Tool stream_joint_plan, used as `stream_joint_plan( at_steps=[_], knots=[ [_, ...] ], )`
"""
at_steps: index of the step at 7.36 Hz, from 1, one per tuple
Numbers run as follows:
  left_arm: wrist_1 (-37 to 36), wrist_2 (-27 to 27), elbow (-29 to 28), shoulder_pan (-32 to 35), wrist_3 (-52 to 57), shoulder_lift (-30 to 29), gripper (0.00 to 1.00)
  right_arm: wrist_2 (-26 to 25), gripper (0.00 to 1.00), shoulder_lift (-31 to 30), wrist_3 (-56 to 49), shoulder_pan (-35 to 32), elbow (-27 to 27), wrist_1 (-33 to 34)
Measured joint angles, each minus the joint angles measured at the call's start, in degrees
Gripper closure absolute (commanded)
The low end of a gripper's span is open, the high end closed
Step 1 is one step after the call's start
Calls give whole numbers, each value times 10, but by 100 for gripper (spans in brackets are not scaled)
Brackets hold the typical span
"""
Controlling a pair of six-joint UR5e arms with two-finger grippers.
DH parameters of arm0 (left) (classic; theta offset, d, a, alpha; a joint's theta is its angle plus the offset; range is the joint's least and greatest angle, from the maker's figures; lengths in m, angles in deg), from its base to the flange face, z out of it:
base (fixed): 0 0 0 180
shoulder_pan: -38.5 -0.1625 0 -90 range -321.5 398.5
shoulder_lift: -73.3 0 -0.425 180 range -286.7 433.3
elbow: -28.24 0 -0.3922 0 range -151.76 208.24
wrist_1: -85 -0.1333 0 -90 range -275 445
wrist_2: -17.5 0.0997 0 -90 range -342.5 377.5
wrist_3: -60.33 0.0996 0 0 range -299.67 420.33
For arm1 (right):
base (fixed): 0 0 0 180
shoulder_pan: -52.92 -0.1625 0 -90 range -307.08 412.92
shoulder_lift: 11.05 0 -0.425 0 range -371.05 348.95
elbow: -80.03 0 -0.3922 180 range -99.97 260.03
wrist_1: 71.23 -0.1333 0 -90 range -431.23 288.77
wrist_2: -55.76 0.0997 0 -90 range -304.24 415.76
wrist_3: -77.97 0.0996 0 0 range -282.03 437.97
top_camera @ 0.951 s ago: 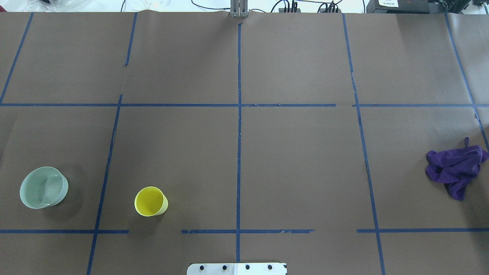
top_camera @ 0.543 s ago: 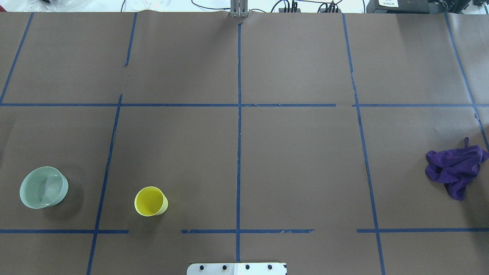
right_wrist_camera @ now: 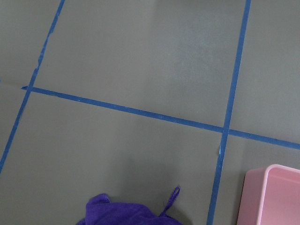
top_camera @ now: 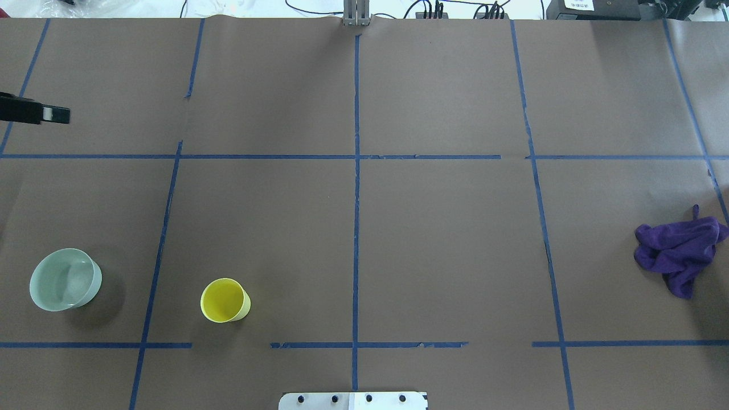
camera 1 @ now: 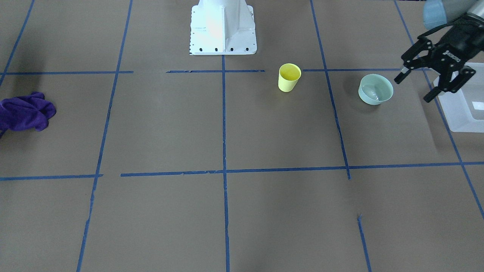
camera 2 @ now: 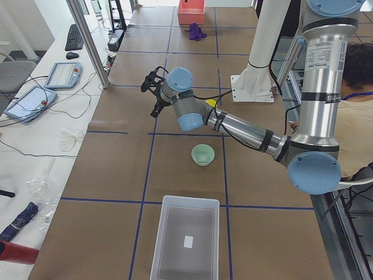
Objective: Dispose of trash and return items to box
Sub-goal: 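Reach the left gripper down over the yellow cup and close on it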
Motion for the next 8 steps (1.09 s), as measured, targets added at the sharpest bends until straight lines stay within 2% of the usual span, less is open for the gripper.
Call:
stream_joint_plan(
  at_steps=[2,4,5,7,8],
  knots=[
    [-32,165,32,-156,-105,8,0,-1,0,0,1,0,3,-1],
    [-118,233,52,-263,-175,0,0,-1,0,1,1,0,1,0],
    [-188,269,63,-318,-218,-22,0,-1,0,1,1,0,0,0],
    [-336,302,73,-397,-287,-92,6,-1,0,0,1,0,-1,0],
    [-375,309,75,-417,-305,-111,7,-1,0,0,1,0,-1,0]
  ],
)
